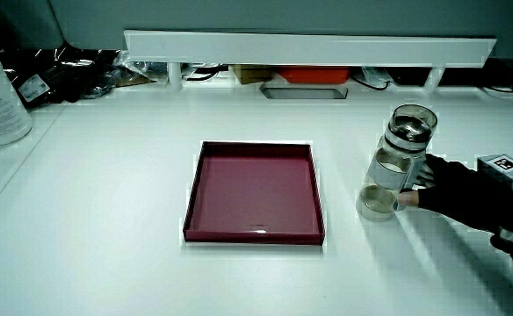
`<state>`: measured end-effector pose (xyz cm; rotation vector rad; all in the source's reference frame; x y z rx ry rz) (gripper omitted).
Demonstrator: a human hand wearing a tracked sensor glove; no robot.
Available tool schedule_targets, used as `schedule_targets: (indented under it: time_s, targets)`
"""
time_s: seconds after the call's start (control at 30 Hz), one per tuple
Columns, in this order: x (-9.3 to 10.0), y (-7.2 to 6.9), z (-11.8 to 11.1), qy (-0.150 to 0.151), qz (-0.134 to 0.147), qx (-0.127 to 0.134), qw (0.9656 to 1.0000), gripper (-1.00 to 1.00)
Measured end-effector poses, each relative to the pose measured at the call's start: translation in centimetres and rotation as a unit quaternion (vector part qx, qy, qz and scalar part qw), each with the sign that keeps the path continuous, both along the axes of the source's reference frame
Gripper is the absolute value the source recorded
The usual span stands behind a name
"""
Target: Pick bottle
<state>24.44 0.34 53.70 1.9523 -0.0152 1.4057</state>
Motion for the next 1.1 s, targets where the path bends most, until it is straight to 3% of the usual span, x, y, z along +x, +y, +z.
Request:
schedule_targets:
  time_s: [0.23, 0.27, 0.5, 0.7, 0.87, 0.97, 1.1]
  targets:
    - [-1.4, -0.3, 1.4, -0.039, 0.020, -0.009, 0.9990, 0.00]
    - [-1.5, -0.3, 1.6, -0.033, 0.021, -0.012, 0.9992, 0.00]
    - [-2.0, -0.2, 2.5, -0.055, 0.043, 0.000, 0.9976, 0.00]
    - [-1.8, 0.1, 2.9, -0.063, 0.075, 0.012, 0.9951, 0.30]
    - [-1.8, 0.5, 3.4, -0.095, 0.107, 0.016, 0.9896, 0.55]
    - [-1.8, 0.4, 3.3, -0.083, 0.108, 0.021, 0.9904, 0.70]
    - [-1.8, 0.6, 3.4, -0.085, 0.116, 0.038, 0.9889, 0.90]
